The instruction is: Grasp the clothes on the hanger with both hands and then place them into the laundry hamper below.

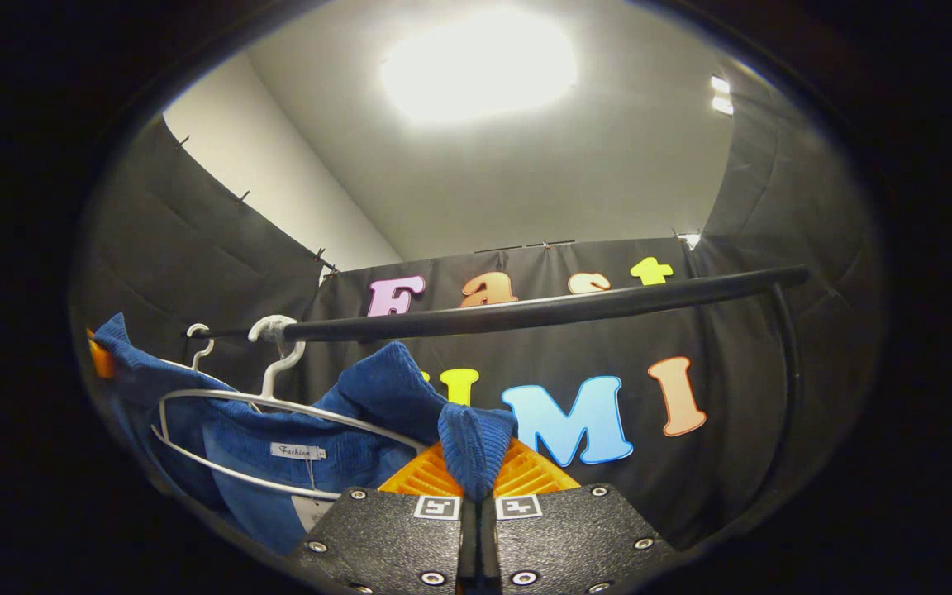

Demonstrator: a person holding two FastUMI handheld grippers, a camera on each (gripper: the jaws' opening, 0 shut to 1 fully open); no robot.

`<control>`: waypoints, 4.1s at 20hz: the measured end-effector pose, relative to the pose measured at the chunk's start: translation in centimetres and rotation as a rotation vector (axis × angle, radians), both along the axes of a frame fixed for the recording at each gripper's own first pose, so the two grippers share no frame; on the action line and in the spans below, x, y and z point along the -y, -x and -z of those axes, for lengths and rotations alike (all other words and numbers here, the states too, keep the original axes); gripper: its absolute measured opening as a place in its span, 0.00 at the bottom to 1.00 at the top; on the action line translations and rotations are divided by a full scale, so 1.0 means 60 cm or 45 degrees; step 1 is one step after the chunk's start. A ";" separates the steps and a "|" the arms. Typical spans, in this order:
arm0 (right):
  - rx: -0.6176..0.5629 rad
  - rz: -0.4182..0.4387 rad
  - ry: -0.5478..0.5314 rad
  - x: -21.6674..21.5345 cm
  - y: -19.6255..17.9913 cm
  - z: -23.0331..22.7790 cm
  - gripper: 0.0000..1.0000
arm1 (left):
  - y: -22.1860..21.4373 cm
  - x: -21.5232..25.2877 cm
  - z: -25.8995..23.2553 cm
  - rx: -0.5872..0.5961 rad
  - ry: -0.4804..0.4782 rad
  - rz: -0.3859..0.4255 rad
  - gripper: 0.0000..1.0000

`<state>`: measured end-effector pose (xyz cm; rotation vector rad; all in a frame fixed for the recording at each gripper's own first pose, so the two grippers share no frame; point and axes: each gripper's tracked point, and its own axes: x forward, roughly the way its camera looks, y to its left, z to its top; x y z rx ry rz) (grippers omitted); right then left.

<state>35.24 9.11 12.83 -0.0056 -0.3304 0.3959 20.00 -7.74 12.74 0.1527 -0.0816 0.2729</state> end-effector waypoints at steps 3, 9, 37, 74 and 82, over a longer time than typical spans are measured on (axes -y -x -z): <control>0.023 0.038 0.013 0.006 -0.021 -0.003 0.01 | -0.020 -0.032 -0.011 0.002 -0.041 -0.017 0.01; -0.029 0.126 -0.028 0.040 -0.103 0.015 0.01 | -0.060 -0.094 -0.030 0.034 -0.065 -0.028 0.05; -0.588 0.023 0.078 0.003 -0.221 0.317 0.00 | -0.150 -0.176 0.143 -0.186 0.163 0.112 0.05; -0.776 -0.144 0.085 -0.058 0.370 0.344 0.02 | 0.175 0.067 0.274 -0.229 0.454 0.603 0.01; -0.964 -0.160 0.255 -0.076 0.460 0.498 0.02 | 0.204 0.076 0.447 -0.456 0.432 0.557 0.01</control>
